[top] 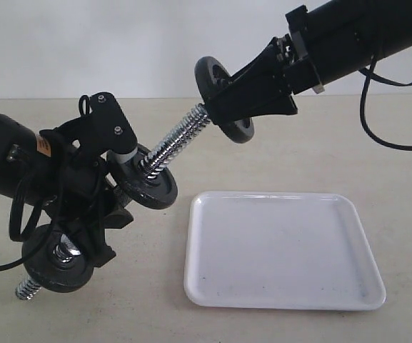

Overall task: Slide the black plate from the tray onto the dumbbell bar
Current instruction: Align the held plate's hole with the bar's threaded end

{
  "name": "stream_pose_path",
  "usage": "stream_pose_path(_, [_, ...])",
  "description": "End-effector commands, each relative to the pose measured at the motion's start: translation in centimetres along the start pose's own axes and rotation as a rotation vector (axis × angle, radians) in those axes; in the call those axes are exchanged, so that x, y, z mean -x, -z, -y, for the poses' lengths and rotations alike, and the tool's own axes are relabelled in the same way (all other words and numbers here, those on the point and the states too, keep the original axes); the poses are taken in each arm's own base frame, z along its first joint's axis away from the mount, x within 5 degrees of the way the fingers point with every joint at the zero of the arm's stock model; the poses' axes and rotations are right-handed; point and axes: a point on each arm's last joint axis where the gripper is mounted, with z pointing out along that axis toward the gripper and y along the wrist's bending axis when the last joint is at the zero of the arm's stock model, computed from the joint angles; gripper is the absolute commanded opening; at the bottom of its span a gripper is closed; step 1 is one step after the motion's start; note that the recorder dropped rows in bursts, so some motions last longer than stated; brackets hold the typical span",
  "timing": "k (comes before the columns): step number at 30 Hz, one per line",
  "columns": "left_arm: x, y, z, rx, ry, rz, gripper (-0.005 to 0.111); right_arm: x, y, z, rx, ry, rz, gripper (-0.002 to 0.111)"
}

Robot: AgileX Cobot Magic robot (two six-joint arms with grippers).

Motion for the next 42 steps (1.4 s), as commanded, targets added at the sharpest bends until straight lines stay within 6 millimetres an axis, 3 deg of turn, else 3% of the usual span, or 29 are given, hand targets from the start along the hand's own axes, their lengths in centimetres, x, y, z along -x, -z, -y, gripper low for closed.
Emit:
stream_pose_path(1, [3.0, 2.6, -1.9, 0.199, 0.038, 0.285, 0.004, 1.0, 0.4, -0.6, 0.018, -0.010, 0.074, 0.000])
stream_pose_path(19, [3.1, 2.6, -2.0, 0.207, 0.047, 0.300, 0.004, 1.1, 0.4, -0.7, 0.020, -0.009, 0.074, 0.000])
stream_pose_path(27, [3.2, 2.6, -2.0, 0.207, 0.050, 0.301, 0.004, 1.5, -1.1, -1.6, 0.040, 0.014, 0.065, 0.000])
stream_pose_path(42, [3.2, 2.6, -1.7, 0.199, 0.044, 0.301, 0.004, 1.4, -1.1, -1.1, -0.006, 0.026, 0.050, 0.000])
